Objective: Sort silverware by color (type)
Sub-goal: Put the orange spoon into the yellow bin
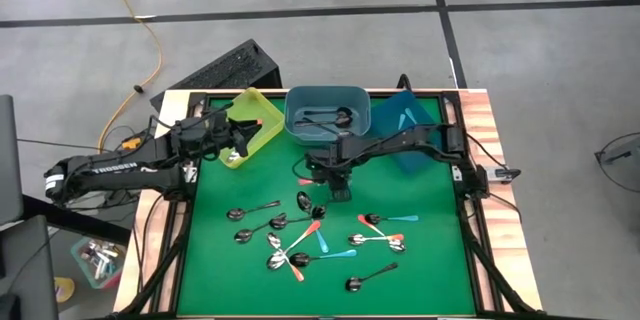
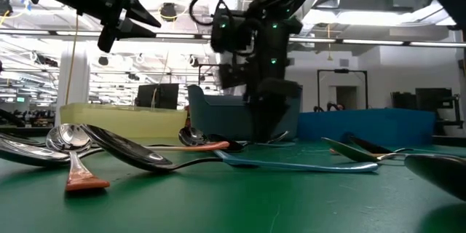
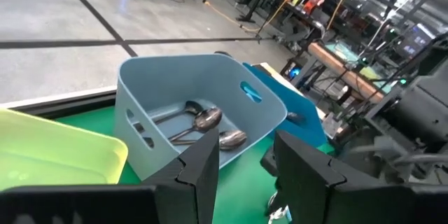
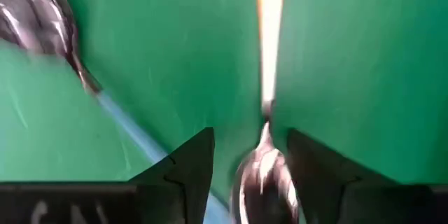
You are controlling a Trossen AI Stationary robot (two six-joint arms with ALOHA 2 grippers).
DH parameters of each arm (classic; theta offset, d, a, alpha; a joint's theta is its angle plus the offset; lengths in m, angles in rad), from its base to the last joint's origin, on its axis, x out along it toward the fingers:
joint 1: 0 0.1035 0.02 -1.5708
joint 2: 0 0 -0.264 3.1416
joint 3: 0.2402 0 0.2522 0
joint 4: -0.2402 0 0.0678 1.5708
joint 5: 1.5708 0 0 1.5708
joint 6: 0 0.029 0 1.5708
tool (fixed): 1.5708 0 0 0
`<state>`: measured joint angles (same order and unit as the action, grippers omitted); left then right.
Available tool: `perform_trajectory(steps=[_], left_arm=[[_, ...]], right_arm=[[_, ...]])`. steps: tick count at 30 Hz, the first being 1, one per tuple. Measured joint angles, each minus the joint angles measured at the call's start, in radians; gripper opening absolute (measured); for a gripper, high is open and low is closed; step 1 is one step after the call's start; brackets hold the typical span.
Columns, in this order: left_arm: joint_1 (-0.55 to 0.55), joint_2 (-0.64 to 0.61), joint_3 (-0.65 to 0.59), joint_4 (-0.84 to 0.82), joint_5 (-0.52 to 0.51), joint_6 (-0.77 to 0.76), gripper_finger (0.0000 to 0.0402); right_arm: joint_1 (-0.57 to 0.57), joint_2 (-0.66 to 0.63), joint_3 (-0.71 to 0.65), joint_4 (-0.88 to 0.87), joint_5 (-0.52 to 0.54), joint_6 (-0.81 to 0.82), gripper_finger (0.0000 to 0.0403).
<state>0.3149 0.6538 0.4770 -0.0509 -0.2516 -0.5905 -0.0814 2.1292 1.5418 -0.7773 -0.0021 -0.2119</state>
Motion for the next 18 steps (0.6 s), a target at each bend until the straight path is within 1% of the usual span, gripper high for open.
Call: perform_trajectory(steps=[4, 7, 11, 16, 18], left_arm=[[0.000, 0.001, 0.000, -0.007, -0.010, 0.003, 0.0121], [0.001, -0.001, 0.000, -0.010, -0.011, 0.003, 0.0121], [0.001, -0.002, 0.000, -0.011, -0.010, 0.003, 0.0121], [0.001, -0.002, 0.000, -0.011, -0.010, 0.003, 0.0121], [0.001, -0.002, 0.000, -0.011, -0.010, 0.003, 0.0121]], right_arm=[[0.004, 0.021, 0.007, 0.006, 0.001, 0.007, 0.0180], [0.009, 0.025, 0.008, -0.007, 0.011, 0.034, 0.0157], [0.008, 0.029, 0.006, 0.000, 0.014, 0.041, 0.0104], [0.003, 0.030, 0.005, 0.003, 0.024, 0.113, 0.0022], [0.000, 0.030, 0.005, 0.004, 0.014, 0.141, 0.0010]])
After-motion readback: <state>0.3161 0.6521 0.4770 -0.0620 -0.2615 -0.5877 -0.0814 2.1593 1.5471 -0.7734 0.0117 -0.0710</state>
